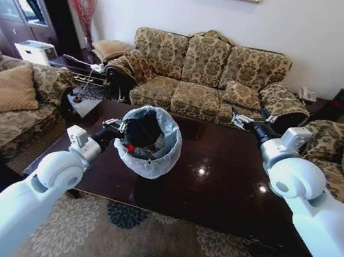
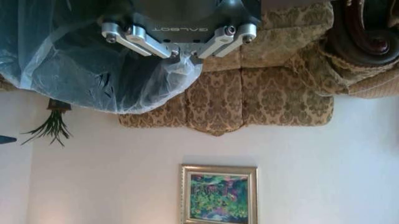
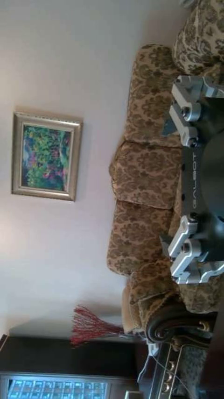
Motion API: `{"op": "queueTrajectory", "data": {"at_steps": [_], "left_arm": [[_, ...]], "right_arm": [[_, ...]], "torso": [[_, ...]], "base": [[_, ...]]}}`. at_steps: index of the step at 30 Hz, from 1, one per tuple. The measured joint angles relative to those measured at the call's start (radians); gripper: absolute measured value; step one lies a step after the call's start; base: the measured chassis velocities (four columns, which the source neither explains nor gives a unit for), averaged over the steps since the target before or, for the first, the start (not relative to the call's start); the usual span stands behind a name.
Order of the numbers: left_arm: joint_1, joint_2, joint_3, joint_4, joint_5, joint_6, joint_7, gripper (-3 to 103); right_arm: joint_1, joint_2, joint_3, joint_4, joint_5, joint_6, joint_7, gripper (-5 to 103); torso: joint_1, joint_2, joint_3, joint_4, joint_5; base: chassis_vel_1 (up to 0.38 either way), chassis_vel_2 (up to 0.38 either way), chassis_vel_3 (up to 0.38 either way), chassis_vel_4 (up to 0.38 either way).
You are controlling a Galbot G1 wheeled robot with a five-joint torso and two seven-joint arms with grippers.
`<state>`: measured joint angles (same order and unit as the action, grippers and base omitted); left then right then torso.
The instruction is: Move to the front of the table and place the trash on the table into the trash bin.
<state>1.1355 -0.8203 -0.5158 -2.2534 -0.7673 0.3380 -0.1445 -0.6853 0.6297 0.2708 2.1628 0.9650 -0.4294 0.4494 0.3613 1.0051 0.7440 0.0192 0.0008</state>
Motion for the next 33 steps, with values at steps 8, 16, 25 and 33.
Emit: {"op": "queueTrajectory", "data": {"at_steps": [8,16,25,33], "left_arm": [[0.000,0.000,0.000,0.001,0.000,0.000,-0.002,3],[0.000,0.000,0.000,0.001,0.000,0.000,-0.001,3],[0.000,0.000,0.000,0.001,0.000,0.000,-0.001,3],[0.000,0.000,0.000,0.001,0.000,0.000,-0.001,3]], "right_arm": [[0.000,0.000,-0.001,0.000,0.000,0.000,0.000,100],[0.001,0.000,-0.001,0.000,0.000,0.000,0.000,100],[0.001,0.000,-0.001,0.001,0.000,0.001,0.000,100],[-0.071,0.055,0.117,0.039,-0.134,-0.066,-0.019,100]], "torso": [[0.000,0.000,0.000,0.0017,-0.0009],[0.000,0.000,0.000,0.0008,-0.0006],[0.000,0.000,0.000,0.0010,-0.0007],[0.000,0.000,0.000,0.0014,-0.0014]], "base": [[0.008,0.006,-0.001,0.002],[0.000,0.000,0.000,0.000],[0.000,0.000,0.000,0.000],[0.000,0.000,0.000,0.000]]}}
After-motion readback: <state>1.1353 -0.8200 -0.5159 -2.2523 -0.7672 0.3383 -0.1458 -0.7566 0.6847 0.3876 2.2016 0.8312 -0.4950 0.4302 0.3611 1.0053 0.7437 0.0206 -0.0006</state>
